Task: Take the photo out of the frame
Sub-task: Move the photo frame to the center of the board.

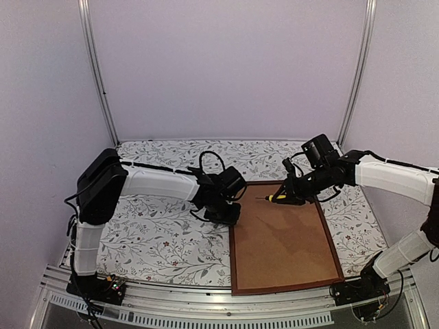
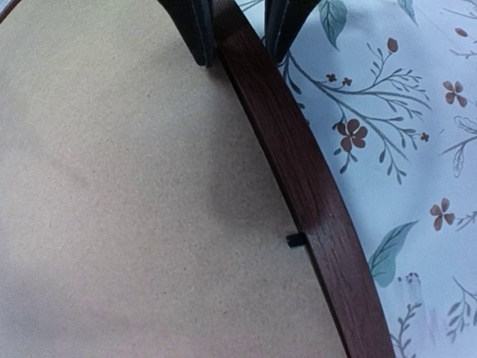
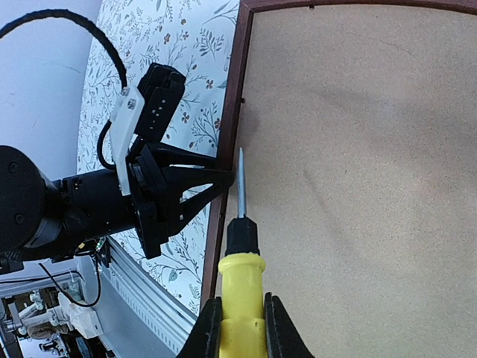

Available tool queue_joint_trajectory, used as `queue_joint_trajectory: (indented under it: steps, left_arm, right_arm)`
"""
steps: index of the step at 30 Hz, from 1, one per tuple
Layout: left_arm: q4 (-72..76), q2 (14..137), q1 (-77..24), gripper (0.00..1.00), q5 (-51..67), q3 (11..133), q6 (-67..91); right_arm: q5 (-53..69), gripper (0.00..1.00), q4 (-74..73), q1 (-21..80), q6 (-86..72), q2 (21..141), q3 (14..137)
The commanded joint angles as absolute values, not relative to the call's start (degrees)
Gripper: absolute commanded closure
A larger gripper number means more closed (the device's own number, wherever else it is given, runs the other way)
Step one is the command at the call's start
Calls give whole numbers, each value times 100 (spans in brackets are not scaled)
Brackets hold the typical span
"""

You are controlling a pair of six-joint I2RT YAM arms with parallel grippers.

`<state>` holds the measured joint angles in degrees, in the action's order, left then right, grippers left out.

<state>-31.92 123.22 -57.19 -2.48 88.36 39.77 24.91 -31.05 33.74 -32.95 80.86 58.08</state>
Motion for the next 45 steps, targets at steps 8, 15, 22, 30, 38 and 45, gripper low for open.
queue_joint_trajectory:
  steps: [8,15,22,30,38,45]
  left_arm:
    - [-3262,11582,-5519,83,-319,7742,3775]
    - [-3125,11283,-5406,84,-315,7291,3779]
    - [-2971,11091,-5387,85,-185,7007,3833]
    - [-2827,10815,-5502,85,-156,6694,4108]
    - [-2693,10615,-5680,83,-158,6402,4390]
    - [-2739,10376,-5683,73,-231,6417,4414]
  right_arm:
    - [2917,100,-2586,3585,-3286,8719,6064]
    - [2914,100,-2549,3727,-3334,8940,6219]
    - [2909,100,-2525,3936,-3375,9235,6463]
    - [2926,100,-2506,4124,-3414,9550,6739]
    - [2961,100,-2497,4238,-3419,9750,6883]
    - [2996,100,-2496,4338,-3393,9899,7028]
